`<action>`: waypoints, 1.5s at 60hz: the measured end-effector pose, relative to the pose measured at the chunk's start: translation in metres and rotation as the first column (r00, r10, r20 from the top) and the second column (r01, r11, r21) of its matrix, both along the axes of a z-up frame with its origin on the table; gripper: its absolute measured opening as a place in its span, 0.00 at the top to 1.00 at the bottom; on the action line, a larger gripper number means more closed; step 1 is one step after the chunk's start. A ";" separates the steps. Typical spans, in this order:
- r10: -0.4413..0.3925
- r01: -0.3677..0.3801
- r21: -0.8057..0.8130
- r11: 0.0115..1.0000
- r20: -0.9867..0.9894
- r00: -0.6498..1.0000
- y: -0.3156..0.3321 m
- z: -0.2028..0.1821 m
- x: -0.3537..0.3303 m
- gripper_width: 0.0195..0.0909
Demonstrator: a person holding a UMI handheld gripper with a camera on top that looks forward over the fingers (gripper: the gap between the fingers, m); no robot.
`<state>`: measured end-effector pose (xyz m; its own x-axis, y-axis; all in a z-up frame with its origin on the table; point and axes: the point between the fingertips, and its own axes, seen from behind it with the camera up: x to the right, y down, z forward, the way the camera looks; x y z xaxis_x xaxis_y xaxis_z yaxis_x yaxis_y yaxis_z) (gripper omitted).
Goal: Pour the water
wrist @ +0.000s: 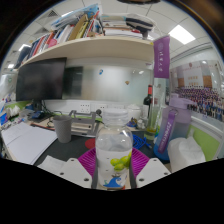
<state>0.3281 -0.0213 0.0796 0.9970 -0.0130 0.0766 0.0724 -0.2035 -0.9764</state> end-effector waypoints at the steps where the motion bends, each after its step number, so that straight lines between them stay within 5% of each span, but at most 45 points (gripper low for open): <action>1: -0.002 0.002 -0.001 1.000 0.005 1.000 0.000 0.000 0.000 0.66; 14: -0.025 0.033 -0.063 0.997 0.133 0.991 0.018 0.009 -0.007 0.71; 23: 0.054 -0.005 -0.138 0.990 0.354 0.934 0.055 0.026 -0.026 0.70; 46: 0.310 -0.030 -0.320 0.947 0.888 0.340 0.146 0.052 -0.073 0.71; 72: 0.368 0.003 -0.381 0.925 0.893 -0.260 0.180 0.065 -0.099 0.71; 90: 0.405 0.009 -0.420 0.908 0.870 -0.282 0.179 0.057 -0.098 0.70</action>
